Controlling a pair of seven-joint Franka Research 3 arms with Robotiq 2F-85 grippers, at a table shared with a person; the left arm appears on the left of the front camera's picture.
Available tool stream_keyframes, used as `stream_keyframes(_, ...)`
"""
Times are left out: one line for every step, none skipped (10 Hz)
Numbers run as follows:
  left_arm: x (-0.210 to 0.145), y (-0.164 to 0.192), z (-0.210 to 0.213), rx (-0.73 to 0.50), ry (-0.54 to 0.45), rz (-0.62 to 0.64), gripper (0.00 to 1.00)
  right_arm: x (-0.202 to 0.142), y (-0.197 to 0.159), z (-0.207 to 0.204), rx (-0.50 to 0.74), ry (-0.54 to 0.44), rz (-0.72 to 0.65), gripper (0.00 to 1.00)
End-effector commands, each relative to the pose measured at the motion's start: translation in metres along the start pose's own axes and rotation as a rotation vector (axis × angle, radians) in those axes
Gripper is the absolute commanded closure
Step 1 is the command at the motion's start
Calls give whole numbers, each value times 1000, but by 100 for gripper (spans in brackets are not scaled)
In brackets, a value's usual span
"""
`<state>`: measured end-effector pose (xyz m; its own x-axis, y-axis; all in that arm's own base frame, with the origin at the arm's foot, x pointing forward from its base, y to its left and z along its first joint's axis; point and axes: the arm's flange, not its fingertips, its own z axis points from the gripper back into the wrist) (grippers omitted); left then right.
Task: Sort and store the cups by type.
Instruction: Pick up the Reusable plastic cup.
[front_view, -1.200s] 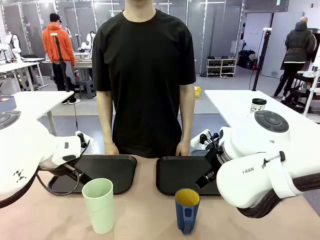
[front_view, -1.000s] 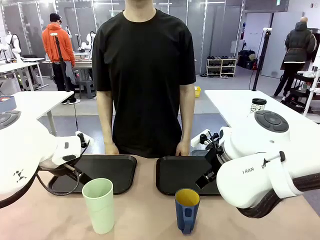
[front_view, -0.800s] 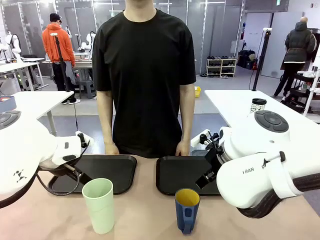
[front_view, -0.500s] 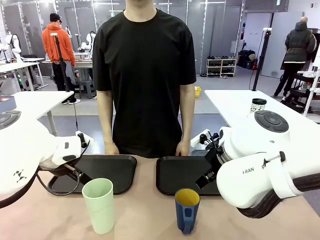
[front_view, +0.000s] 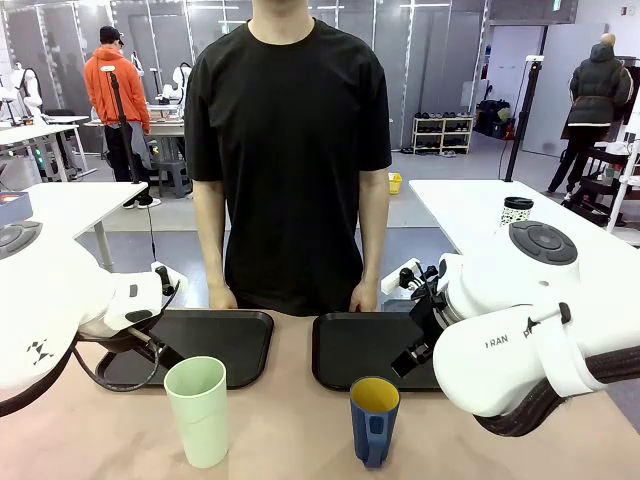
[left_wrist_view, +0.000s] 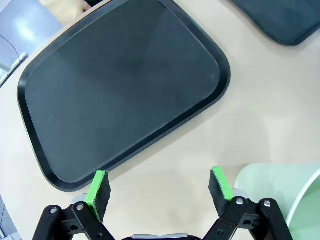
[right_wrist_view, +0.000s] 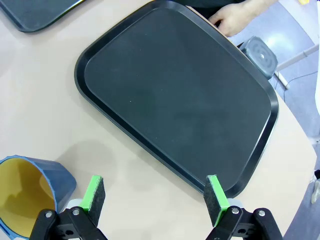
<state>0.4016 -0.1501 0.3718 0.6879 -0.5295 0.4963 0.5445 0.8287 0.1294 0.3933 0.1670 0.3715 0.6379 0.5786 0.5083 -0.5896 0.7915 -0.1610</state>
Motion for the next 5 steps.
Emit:
stream_keyframes(0, 0, 0, 0, 0, 0, 0, 0, 0, 0, 0, 0, -3, 0)
stream_keyframes(0, 0, 0, 0, 0, 0, 0, 0, 0, 0, 0, 0, -3, 0)
stream_keyframes(0, 0, 0, 0, 0, 0, 0, 0, 0, 0, 0, 0, -3, 0)
stream_keyframes(0, 0, 0, 0, 0, 0, 0, 0, 0, 0, 0, 0, -3, 0)
stream_keyframes(0, 0, 0, 0, 0, 0, 0, 0, 0, 0, 0, 0, -3, 0)
